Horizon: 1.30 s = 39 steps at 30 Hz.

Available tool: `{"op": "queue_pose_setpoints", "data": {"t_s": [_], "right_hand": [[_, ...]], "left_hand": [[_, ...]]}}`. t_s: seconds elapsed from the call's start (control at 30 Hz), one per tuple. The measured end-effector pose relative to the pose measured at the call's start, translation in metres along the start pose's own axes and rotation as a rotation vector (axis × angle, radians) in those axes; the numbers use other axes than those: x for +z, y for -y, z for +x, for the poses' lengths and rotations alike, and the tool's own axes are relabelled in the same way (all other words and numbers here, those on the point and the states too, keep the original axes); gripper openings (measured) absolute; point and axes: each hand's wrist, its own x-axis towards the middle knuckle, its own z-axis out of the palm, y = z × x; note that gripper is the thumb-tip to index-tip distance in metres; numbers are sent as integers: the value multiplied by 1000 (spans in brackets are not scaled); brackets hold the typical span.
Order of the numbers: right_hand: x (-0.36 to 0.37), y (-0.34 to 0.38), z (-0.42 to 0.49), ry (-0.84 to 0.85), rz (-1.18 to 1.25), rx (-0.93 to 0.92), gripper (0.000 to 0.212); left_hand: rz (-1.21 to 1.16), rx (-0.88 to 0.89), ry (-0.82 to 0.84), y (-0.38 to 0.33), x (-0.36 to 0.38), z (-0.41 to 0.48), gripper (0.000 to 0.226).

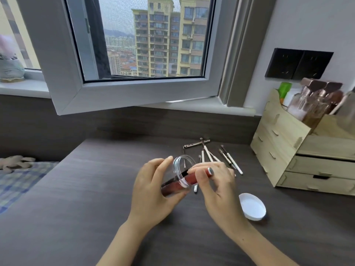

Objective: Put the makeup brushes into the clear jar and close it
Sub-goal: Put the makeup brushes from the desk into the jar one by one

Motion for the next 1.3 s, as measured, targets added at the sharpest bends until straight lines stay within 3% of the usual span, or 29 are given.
{"op": "queue_pose_setpoints", "data": {"t_s": [0.1, 0.2, 0.27, 0.33, 0.4, 0.47, 0.57, 0.63, 0.8, 0.93, 1.03, 1.1, 1.17, 1.3], "right_hand": [[3, -5, -1, 69, -166, -55, 72], [3, -13, 5, 96, -45, -49, 57], [5, -21, 18, 35, 125, 4, 40], [12, -38, 40, -41, 138, 90, 29], [24, -63, 68, -10, -80, 148, 24], [40, -89, 94, 159, -394, 172, 27], [62, -121, 123, 436, -779, 69, 36], [75, -134, 135, 534, -955, -22, 39], [94, -144, 150, 611, -1278, -248, 31], [103, -148, 156, 614, -1325, -292, 32], [102, -148, 156, 535, -1244, -296, 28], [99, -149, 156, 369, -1101, -304, 22], [93, -144, 152, 145, -742, -252, 17], [65, -99, 144, -229, 164, 154, 6]], "left_hand": [[15, 2, 1, 2, 0, 0, 72], [19, -5, -9, 5, 0, 1, 74], [21, -33, -25, 6, -2, 3, 74], [17, -76, -50, 8, -5, 4, 76], [4, -137, -86, 9, -8, 6, 78], [-13, -196, -118, 10, -10, 7, 78], [-18, -254, -145, 13, -11, 7, 79], [0, -269, -153, 15, -11, 8, 79], [9, -275, -158, 16, -11, 8, 78], [6, -249, -148, 16, -10, 9, 78], [15, -243, -139, 17, -10, 8, 81], [14, -258, -141, 17, -11, 8, 82], [13, -269, -146, 16, -12, 8, 80], [4, -290, -152, 15, -12, 9, 78]]}}
